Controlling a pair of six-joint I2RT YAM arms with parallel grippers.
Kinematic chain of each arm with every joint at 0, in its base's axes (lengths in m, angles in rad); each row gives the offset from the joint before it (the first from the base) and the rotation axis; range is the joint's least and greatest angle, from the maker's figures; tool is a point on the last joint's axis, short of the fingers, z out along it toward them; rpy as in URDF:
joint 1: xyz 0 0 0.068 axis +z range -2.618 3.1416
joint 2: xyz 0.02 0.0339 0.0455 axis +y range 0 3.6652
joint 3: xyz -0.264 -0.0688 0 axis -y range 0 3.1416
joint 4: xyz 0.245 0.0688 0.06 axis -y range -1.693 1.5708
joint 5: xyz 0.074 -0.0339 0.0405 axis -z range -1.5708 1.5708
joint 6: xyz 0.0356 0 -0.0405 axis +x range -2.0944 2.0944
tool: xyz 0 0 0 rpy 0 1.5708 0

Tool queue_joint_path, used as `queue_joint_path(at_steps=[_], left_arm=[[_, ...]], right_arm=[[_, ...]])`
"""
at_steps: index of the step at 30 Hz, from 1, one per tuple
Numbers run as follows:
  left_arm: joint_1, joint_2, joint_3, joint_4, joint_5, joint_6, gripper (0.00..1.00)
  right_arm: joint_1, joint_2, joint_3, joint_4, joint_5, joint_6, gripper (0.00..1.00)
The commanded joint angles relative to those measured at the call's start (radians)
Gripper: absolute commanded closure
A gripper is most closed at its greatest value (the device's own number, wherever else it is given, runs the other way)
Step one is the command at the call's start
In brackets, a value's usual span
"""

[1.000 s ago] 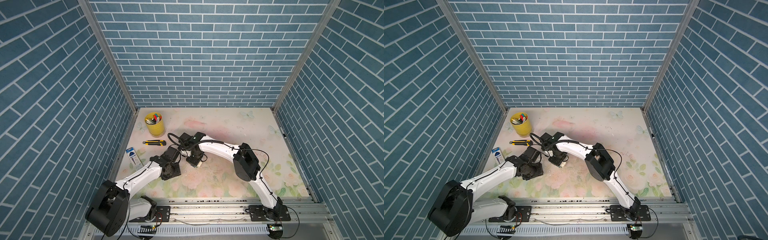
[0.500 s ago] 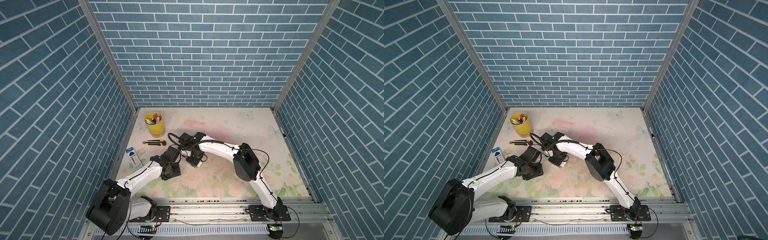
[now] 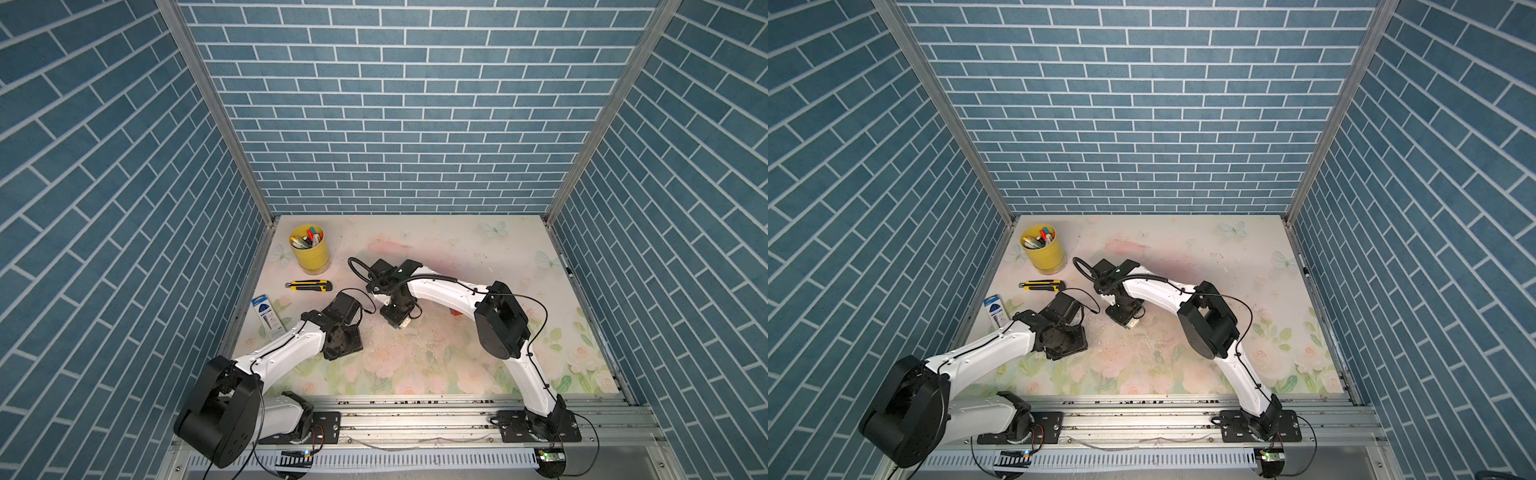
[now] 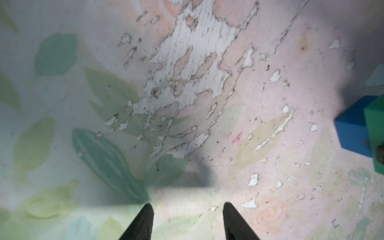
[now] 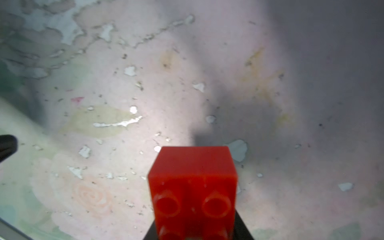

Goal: Assemble the letter y with lego
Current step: Assemble the lego brick with the lego brick.

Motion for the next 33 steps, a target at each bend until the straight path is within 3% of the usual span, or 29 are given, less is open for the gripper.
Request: queue_joint_path(at_steps=[1,11,22,33], left_arm=[[0.002,0.018,0.03,0.012,0.014,0.015,0.44],[-0.031,0.094,0.104,0.03,0.028,0.031,0.44],[-0.067,0.155,0.14,0.043,0.029,0.025,0.44],[-0.068,0.156,0.137,0.043,0.025,0.027,0.44]], right_arm=[[-0.027,-0.042,-0.038,-0.019,0.075,0.034,0.67],[-0.116,-0.134,-0.135,0.006,0.125,0.071,0.67],[-0.164,-0.113,-0.142,0.025,0.123,0.082,0.66],[-0.164,-0.106,-0.152,0.042,0.105,0.09,0.53]])
